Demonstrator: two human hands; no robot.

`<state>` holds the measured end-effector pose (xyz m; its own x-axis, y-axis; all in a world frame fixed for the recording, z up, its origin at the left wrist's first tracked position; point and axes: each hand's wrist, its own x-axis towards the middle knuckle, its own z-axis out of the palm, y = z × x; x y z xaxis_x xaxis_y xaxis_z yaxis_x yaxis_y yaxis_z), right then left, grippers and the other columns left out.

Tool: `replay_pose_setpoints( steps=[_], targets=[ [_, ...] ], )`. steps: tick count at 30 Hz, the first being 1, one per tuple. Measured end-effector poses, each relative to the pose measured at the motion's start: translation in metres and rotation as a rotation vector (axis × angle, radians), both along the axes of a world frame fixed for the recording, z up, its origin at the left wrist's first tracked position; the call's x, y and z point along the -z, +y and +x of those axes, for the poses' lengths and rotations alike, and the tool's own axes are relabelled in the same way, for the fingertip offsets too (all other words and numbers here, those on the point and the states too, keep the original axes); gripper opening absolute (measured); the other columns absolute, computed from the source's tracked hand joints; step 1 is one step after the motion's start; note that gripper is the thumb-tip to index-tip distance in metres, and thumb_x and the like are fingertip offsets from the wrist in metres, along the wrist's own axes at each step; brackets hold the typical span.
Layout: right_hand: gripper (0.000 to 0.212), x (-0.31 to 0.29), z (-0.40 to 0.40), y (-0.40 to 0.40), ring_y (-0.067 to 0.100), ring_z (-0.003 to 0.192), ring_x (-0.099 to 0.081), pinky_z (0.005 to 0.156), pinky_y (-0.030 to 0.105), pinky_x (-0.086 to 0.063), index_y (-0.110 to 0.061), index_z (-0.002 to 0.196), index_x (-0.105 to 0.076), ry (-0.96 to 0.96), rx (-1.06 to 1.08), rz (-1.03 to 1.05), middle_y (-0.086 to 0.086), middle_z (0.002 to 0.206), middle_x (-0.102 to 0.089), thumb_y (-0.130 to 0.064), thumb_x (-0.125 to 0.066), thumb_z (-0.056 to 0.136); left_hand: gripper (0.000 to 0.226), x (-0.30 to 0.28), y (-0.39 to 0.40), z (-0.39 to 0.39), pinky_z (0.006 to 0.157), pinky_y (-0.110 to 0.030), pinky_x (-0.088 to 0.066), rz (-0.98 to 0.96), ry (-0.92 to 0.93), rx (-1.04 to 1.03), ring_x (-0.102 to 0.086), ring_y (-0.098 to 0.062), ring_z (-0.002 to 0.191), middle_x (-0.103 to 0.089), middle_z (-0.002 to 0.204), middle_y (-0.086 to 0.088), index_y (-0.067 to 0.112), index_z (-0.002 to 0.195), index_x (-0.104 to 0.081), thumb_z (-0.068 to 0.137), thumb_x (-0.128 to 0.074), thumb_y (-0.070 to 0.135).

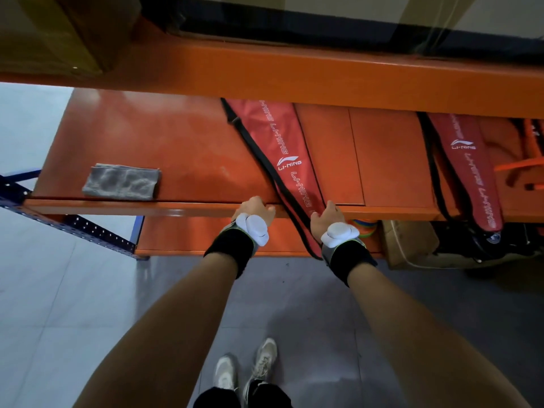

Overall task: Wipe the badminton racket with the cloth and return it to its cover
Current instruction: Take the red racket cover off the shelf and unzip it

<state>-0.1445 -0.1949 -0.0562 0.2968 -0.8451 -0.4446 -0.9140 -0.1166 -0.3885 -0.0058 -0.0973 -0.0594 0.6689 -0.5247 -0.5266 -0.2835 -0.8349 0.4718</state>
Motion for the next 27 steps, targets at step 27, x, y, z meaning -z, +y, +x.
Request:
replay_pose_setpoints(
  steps=[27],
  targets=[
    [0.044,0.032,-0.004,0.014,0.032,0.103,-0.064,0.085,0.034,-0.046,-0.014,0.127,-0.055,0.028,0.073,0.181,0.01,0.119,-0.065,-0.037,-0.05,0.09,0.013,0.078,0.032,-0.027,0.067,-0.033,-0.059,-0.053,0.657,-0.064,-0.069,-0.023,0.068,-0.071,0.08,-0.01,0.009,0.09,-0.067,0.081,-0.072,0.003]
  ],
)
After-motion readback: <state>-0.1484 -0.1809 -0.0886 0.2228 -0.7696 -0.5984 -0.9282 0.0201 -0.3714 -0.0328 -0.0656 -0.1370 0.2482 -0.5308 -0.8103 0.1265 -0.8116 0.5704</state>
